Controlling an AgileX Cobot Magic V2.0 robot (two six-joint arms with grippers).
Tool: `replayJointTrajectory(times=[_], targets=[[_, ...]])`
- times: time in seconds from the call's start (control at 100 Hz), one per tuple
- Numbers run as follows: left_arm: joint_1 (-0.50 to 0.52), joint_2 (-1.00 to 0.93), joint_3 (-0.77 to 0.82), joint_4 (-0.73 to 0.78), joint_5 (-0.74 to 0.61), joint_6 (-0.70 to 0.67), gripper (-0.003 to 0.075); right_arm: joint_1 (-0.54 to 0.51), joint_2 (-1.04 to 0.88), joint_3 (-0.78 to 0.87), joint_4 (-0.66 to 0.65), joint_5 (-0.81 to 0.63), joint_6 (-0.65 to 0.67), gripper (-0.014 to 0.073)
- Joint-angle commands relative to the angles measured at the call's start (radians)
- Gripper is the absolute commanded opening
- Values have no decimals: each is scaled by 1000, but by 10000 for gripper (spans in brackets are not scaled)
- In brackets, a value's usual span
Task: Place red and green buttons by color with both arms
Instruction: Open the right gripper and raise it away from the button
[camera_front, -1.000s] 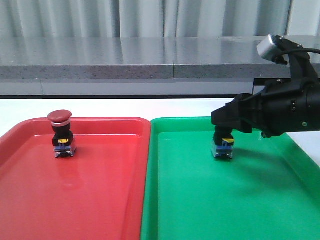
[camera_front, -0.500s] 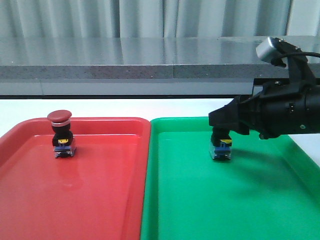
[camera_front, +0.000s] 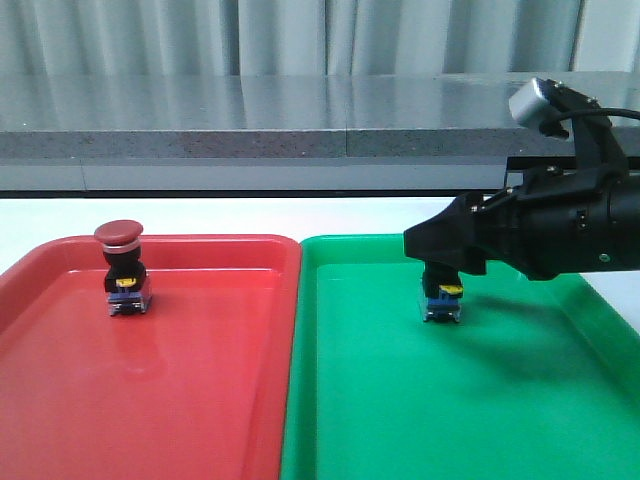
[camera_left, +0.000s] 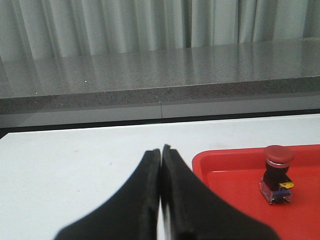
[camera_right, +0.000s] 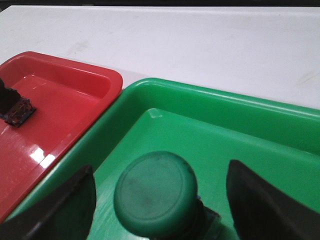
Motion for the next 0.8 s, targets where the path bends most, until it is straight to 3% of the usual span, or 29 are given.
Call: replayJointTrajectory(times=[0.0, 0.54, 0.79], targets=[[2, -33, 25, -8, -79, -1, -19, 0, -69, -17, 9, -87, -2, 552], [2, -33, 25, -8, -79, -1, -19, -1, -432, 7, 9, 150, -2, 545], [2, -33, 25, -8, -79, -1, -19, -1, -751, 73, 9, 449, -2, 384]])
